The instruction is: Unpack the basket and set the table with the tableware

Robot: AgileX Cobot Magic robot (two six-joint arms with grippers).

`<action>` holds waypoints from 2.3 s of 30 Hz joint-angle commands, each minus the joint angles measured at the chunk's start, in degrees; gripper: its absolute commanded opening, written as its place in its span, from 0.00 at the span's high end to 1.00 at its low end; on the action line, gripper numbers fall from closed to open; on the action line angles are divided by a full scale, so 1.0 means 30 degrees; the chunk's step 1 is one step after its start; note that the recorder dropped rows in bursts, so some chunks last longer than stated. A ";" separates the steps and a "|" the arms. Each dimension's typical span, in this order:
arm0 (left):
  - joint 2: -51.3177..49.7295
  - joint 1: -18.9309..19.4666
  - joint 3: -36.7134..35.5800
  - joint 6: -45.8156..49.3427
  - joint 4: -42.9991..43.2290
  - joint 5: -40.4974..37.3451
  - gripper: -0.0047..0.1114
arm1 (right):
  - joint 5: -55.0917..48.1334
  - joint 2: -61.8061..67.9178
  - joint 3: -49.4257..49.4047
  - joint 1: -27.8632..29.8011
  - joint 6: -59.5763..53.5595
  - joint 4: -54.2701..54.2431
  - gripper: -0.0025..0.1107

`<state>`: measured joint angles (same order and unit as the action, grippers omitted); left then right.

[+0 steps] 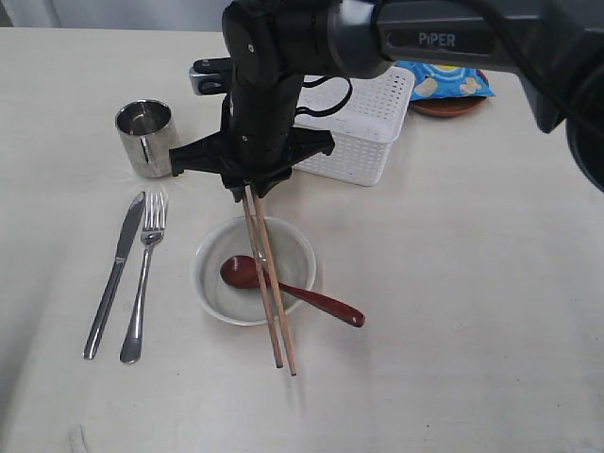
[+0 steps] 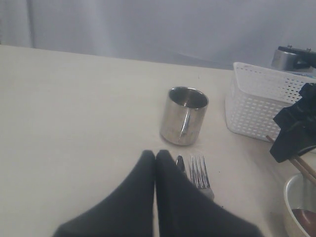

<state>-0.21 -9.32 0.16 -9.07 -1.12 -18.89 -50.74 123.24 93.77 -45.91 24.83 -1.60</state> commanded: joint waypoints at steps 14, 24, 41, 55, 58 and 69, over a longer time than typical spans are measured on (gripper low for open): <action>0.0069 0.0019 -0.0053 0.0010 -0.0018 0.0210 0.96 | -0.0106 -0.0119 0.0067 0.0105 -0.0397 0.0070 0.73; 0.0069 0.0019 -0.0053 0.0010 -0.0018 0.0210 0.96 | -0.0064 -0.0119 0.0067 0.0105 -0.0581 0.0070 0.78; 0.0069 0.0019 -0.0053 0.0010 -0.0018 0.0210 0.96 | -0.2106 -0.1086 0.1219 0.0105 -0.1286 0.0071 0.50; 0.0069 0.0019 -0.0053 0.0010 -0.0018 0.0210 0.96 | -0.6408 -0.2184 0.1693 -0.0605 -0.3365 0.0532 0.70; 0.0069 0.0019 -0.0053 0.0010 -0.0018 0.0210 0.96 | -0.6408 -0.2586 0.0718 -0.1127 -0.4249 0.0532 0.70; 0.0069 0.0019 -0.0053 0.0010 -0.0018 0.0210 0.96 | -0.3446 -0.4223 -0.0758 -0.1875 -0.4299 0.0640 0.70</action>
<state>-0.21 -9.32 0.16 -9.07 -1.12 -18.89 -65.38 110.91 91.85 -52.21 12.38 -0.46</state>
